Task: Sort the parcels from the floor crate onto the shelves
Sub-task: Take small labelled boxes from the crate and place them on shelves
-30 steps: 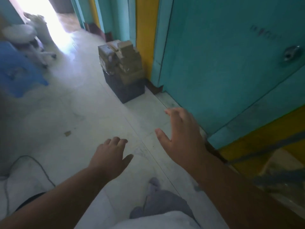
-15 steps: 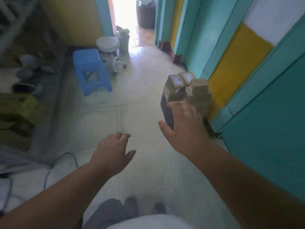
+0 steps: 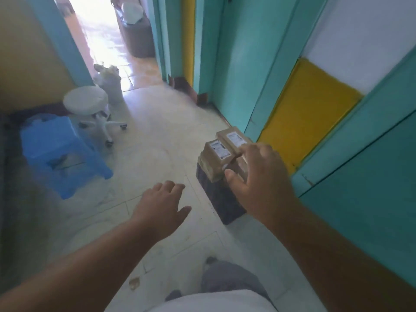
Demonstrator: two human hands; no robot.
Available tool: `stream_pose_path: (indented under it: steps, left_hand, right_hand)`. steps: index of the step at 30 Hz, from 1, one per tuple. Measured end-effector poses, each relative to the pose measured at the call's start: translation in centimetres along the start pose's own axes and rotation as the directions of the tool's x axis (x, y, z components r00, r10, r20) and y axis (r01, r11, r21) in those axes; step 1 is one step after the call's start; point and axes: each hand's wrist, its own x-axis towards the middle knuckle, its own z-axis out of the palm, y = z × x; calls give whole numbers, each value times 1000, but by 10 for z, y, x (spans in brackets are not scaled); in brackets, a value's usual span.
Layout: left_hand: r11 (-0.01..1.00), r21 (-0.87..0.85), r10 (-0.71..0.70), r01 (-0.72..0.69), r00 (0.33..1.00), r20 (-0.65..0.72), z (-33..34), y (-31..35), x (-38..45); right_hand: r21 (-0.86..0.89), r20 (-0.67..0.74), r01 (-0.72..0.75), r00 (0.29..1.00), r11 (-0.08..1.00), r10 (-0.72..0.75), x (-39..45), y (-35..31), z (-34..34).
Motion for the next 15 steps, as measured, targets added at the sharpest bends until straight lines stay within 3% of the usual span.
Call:
stream_pose_path:
  steps: [5,15]
  left_hand:
    - [990,-2,140,-140,990,5,-18,15,135]
    - [970,-1,243,-244,966,84,-56,7,328]
  right_hand:
    - [-69,-30,-120,992,990,119,92,51,14]
    - [-141,12,-275,960,951,279,249,125,52]
